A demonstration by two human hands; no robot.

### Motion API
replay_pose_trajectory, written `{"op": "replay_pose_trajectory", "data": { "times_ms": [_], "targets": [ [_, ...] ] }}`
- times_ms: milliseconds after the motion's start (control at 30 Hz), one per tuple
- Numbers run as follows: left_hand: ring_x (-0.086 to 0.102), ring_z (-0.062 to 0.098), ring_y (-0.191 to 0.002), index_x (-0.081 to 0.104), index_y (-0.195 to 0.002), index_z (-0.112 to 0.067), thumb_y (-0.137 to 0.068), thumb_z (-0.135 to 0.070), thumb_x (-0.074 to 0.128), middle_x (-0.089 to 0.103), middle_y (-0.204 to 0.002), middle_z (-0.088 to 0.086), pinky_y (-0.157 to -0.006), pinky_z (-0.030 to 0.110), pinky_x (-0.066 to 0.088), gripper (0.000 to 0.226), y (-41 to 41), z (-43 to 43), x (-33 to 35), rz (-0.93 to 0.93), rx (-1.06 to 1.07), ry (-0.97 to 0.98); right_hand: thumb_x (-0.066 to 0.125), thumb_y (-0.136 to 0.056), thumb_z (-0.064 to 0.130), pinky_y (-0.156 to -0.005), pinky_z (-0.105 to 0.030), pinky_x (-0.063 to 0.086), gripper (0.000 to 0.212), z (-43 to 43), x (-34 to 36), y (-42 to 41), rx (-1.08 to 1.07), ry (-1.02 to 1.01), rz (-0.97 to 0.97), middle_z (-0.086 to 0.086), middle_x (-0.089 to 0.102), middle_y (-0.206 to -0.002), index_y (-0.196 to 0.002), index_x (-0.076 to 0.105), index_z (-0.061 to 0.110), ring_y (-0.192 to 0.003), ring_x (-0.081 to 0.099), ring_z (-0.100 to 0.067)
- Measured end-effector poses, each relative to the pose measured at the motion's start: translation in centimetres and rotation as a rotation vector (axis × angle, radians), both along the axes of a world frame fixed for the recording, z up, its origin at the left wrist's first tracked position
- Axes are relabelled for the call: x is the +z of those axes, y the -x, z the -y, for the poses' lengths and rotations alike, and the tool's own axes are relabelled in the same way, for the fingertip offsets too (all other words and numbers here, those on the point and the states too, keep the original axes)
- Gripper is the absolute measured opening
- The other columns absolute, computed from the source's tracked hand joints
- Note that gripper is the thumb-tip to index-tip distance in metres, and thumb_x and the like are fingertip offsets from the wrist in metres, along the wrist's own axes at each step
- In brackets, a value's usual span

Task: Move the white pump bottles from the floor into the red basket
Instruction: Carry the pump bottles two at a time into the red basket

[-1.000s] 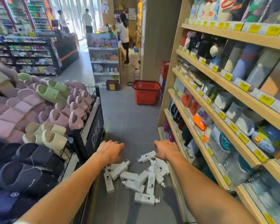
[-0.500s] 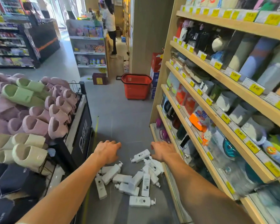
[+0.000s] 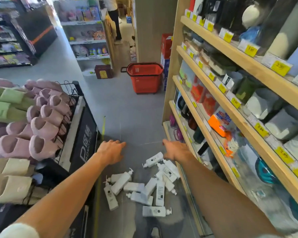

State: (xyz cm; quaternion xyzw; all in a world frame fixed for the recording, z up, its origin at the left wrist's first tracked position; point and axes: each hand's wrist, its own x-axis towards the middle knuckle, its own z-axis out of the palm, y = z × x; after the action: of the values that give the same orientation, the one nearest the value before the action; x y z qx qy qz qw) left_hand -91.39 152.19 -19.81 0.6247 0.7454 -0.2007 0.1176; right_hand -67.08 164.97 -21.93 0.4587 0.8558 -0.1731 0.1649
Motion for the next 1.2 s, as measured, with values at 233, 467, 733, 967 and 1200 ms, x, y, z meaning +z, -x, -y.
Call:
{"op": "replay_pose_trajectory", "data": {
  "times_ms": [233, 467, 733, 967, 1200],
  "targets": [
    [0.052, 0.029, -0.127, 0.04, -0.145, -0.03, -0.095, -0.047, 0.052, 0.054, -0.139, 0.003, -0.099, 0.044, 0.044, 0.053, -0.2, -5.4, -5.8, 0.053, -0.039, 0.11, 0.068, -0.092, 0.038, -0.097, -0.044, 0.047, 0.062, -2.8, -7.0, 0.4, -0.063, 0.17, -0.007, -0.011, 0.061, -0.137, -0.145, 0.039, 0.022, -0.123, 0.059, -0.036],
    [0.052, 0.029, -0.129, 0.044, -0.143, -0.035, -0.095, -0.042, 0.053, 0.053, -0.143, 0.001, -0.105, 0.044, 0.043, 0.049, -0.1, -10.5, -18.4, 0.137, -0.061, 0.257, 0.068, -0.093, 0.037, -0.093, -0.042, 0.049, 0.058, -5.1, -19.8, -1.2, -0.197, 0.291, 0.041, -0.014, 0.063, -0.129, -0.141, 0.041, 0.019, -0.117, 0.061, -0.037],
    [0.039, 0.032, -0.138, 0.039, -0.145, -0.026, -0.095, -0.031, 0.051, 0.044, -0.15, 0.007, -0.105, 0.045, 0.036, 0.051, -3.1, -11.6, -44.2, 0.112, -0.098, 0.354, 0.063, -0.076, 0.06, -0.097, -0.05, 0.053, 0.077, -2.8, -50.9, -3.2, -0.397, 0.566, 0.0, -0.003, 0.059, -0.141, -0.145, 0.037, 0.038, -0.126, 0.06, -0.031],
    [0.042, 0.032, -0.131, 0.043, -0.143, -0.016, -0.093, -0.049, 0.055, 0.044, -0.145, 0.009, -0.101, 0.047, 0.038, 0.061, -5.8, -11.6, -71.1, 0.181, 0.061, 0.265, 0.074, -0.086, 0.052, -0.098, -0.046, 0.047, 0.077, -0.3, -71.8, -2.3, -0.619, 0.511, 0.057, -0.011, 0.051, -0.144, -0.146, 0.04, 0.018, -0.132, 0.048, -0.036],
    [0.045, 0.037, -0.128, 0.022, -0.152, -0.013, -0.084, -0.048, 0.071, 0.041, -0.141, 0.015, -0.099, 0.05, 0.041, 0.091, -7.5, -14.3, -86.5, 0.305, 0.262, 0.258, 0.088, -0.074, 0.036, -0.086, -0.033, 0.047, 0.08, -0.3, -87.1, 1.1, -1.064, 0.439, -0.305, -0.003, 0.062, -0.127, -0.136, 0.038, 0.024, -0.114, 0.061, -0.028]
  ]
}}
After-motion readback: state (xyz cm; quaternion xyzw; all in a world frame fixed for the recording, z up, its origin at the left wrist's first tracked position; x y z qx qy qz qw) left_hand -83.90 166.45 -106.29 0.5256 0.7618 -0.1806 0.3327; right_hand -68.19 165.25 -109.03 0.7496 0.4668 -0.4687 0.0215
